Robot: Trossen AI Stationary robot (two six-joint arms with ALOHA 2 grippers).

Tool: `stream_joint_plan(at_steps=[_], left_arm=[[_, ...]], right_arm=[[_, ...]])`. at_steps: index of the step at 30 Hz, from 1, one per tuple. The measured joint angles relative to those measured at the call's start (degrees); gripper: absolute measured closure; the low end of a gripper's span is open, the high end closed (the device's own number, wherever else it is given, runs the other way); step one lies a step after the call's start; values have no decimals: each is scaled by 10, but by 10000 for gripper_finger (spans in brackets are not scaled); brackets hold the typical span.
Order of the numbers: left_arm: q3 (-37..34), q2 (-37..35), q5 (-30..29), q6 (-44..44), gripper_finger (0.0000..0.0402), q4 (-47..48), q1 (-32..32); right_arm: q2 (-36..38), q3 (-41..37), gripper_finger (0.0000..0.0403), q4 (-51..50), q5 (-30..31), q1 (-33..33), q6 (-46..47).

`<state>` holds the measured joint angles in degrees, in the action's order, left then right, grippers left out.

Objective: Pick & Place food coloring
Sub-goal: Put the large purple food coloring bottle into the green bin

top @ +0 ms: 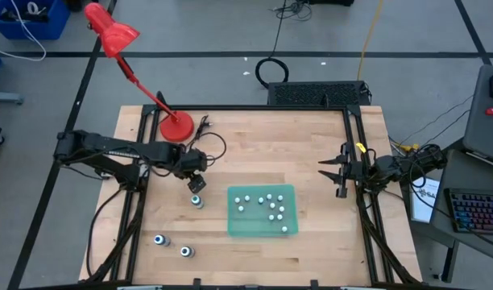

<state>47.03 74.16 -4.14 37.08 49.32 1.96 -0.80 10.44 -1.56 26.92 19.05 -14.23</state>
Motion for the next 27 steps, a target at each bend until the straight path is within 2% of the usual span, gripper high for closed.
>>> stream_joint_plan(at_steps=[6, 15, 27], left_arm=[[0, 27, 1, -11, 108, 1, 0], [8, 20, 27, -21, 108, 3, 0], [22, 20, 27, -38, 108, 17, 0]], right_arm=[[0, 0, 287, 0, 0, 0, 0], [0, 0, 287, 0, 0, 0, 0], [0, 0, 287, 0, 0, 0, 0]])
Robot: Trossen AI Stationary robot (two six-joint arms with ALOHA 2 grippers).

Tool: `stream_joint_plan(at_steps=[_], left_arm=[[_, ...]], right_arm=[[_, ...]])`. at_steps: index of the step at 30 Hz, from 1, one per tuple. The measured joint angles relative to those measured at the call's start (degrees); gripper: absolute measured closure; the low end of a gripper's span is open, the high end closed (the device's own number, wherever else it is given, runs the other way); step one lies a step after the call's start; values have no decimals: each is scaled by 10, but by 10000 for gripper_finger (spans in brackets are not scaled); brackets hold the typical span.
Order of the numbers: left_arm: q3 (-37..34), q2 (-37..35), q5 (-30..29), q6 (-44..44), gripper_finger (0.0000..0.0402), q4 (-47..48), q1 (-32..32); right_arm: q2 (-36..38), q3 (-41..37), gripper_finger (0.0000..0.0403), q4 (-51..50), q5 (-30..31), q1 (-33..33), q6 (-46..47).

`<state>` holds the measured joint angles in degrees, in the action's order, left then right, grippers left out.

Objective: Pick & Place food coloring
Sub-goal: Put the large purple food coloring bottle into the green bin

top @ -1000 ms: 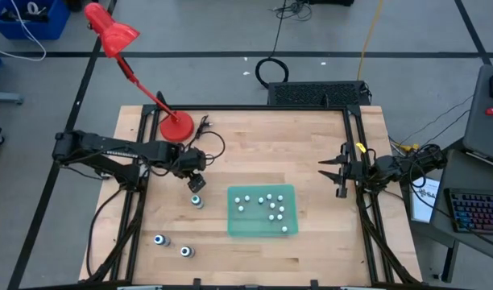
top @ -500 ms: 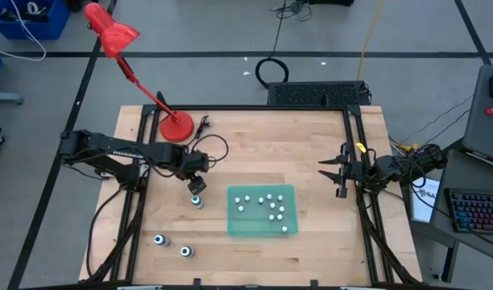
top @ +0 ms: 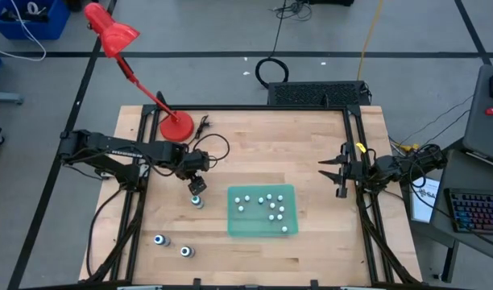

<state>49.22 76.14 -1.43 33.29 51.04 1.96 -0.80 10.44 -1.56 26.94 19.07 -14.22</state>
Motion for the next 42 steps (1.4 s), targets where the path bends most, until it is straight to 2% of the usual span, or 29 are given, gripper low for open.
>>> stream_joint_plan(at_steps=[5, 12, 16, 20, 25, 29, 35, 38, 42], left_arm=[[0, 0, 0, -2, 130, 2, 0], [0, 0, 0, -2, 231, 0, 0], [3, -2, -3, -2, 276, -5, 0], [3, -1, -3, 4, 277, -7, 0], [2, -1, -4, -6, 252, -13, 0], [2, -1, -11, -12, 281, -14, -2], [2, -2, -12, -8, 281, -15, -2], [24, 1, -9, -6, 281, 1, -7], [97, -1, -15, -12, 281, 28, -29]], right_arm=[[0, 0, 287, 0, 0, 0, 0], [0, 0, 287, 0, 0, 0, 0], [0, 0, 287, 0, 0, 0, 0], [0, 0, 287, 0, 0, 0, 0], [0, 0, 287, 0, 0, 0, 0], [0, 0, 287, 0, 0, 0, 0], [0, 0, 287, 0, 0, 0, 0], [0, 0, 287, 0, 0, 0, 0], [0, 0, 287, 0, 0, 0, 0]])
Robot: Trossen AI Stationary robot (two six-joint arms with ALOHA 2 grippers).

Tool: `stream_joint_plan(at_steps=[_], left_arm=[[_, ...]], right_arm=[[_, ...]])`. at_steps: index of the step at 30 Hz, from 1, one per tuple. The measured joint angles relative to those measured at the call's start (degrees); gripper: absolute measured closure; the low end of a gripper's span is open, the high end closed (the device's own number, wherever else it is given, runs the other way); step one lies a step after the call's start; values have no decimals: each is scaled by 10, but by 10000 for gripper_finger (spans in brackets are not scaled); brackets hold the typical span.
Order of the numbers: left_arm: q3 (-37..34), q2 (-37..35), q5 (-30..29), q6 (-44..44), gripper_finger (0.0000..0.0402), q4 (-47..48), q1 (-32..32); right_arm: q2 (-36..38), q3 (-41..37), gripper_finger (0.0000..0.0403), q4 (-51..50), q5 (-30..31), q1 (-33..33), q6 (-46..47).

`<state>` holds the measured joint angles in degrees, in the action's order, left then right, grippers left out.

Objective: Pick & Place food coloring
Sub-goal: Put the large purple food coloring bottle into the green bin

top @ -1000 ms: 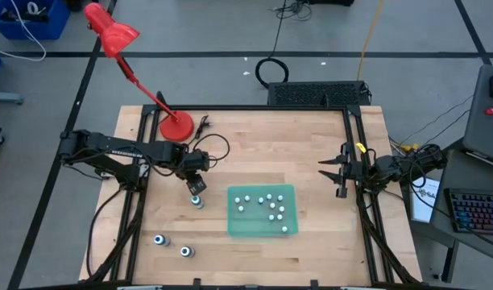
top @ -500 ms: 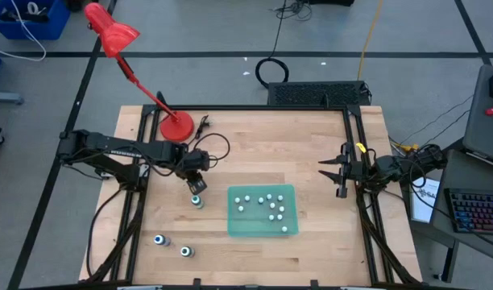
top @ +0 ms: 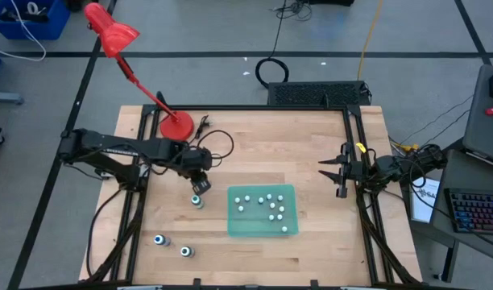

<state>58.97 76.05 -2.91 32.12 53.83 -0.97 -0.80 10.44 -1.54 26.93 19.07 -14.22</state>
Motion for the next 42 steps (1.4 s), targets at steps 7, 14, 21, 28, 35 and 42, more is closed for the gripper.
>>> stream_joint_plan(at_steps=[7, 14, 21, 28, 35, 42], left_arm=[[153, 24, -30, -6, 281, -3, -79], [326, 172, -55, -58, 281, 32, -147], [525, 367, -46, -172, 281, 90, -169], [612, 485, -46, -233, 281, 122, -161], [605, 515, -40, -244, 281, 120, -145], [584, 515, -31, -246, 281, 105, -131]], right_arm=[[0, 0, 287, 0, 0, 0, 0], [0, 0, 287, 0, 0, 0, 0], [0, 0, 287, 0, 0, 0, 0], [0, 0, 287, 0, 0, 0, 0], [0, 0, 287, 0, 0, 0, 0], [0, 0, 287, 0, 0, 0, 0]])
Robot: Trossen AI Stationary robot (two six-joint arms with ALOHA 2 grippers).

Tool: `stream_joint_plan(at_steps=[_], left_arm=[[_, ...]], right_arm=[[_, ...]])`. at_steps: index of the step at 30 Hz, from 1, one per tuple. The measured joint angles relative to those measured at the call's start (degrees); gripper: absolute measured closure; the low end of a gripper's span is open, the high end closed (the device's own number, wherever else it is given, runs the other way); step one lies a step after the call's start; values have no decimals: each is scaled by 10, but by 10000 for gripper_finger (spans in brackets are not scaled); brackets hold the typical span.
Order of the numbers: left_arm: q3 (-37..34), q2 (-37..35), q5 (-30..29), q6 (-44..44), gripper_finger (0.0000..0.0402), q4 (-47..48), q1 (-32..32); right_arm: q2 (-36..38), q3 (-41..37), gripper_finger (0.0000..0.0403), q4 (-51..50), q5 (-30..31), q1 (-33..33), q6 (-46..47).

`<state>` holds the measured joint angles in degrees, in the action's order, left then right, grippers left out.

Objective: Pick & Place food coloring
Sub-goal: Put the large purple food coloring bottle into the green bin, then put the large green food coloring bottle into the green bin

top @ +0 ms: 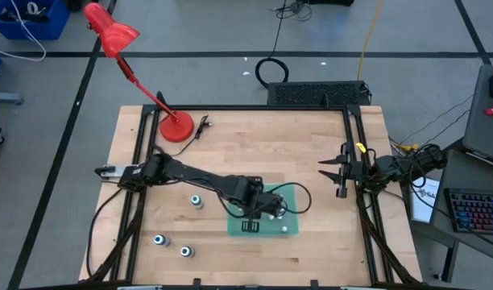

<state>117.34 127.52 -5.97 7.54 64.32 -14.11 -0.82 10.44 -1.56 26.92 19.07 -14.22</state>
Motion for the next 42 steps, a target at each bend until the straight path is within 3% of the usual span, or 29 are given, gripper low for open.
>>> stream_joint_plan(at_steps=[6, 12, 17, 22, 27, 30, 35, 39, 42], left_arm=[[-27, 0, 47, -3, 281, -36, 6], [-35, -1, 45, 3, 281, -45, 7], [-34, -1, 44, 4, 180, -42, 7], [12, 0, 44, 14, 91, -2, 7], [83, -1, 29, 71, 47, 144, 7], [95, -2, 4, 159, 39, 265, -1], [26, -48, 34, 229, 48, 255, -31], [-26, -87, -8, 271, 71, 239, -46], [-47, -126, -93, 278, 92, 259, -58]], right_arm=[[0, 0, 287, 0, 0, 0, 0], [0, 0, 287, 0, 0, 0, 0], [0, 0, 287, 0, 0, 0, 0], [0, 0, 287, 0, 0, 0, 0], [0, 0, 287, 0, 0, 0, 0], [0, 0, 287, 0, 0, 0, 0], [0, 0, 287, 0, 0, 0, 0], [-4, 1, 287, -1, 0, 0, 0], [-7, 1, 287, -1, 0, 0, 0]])
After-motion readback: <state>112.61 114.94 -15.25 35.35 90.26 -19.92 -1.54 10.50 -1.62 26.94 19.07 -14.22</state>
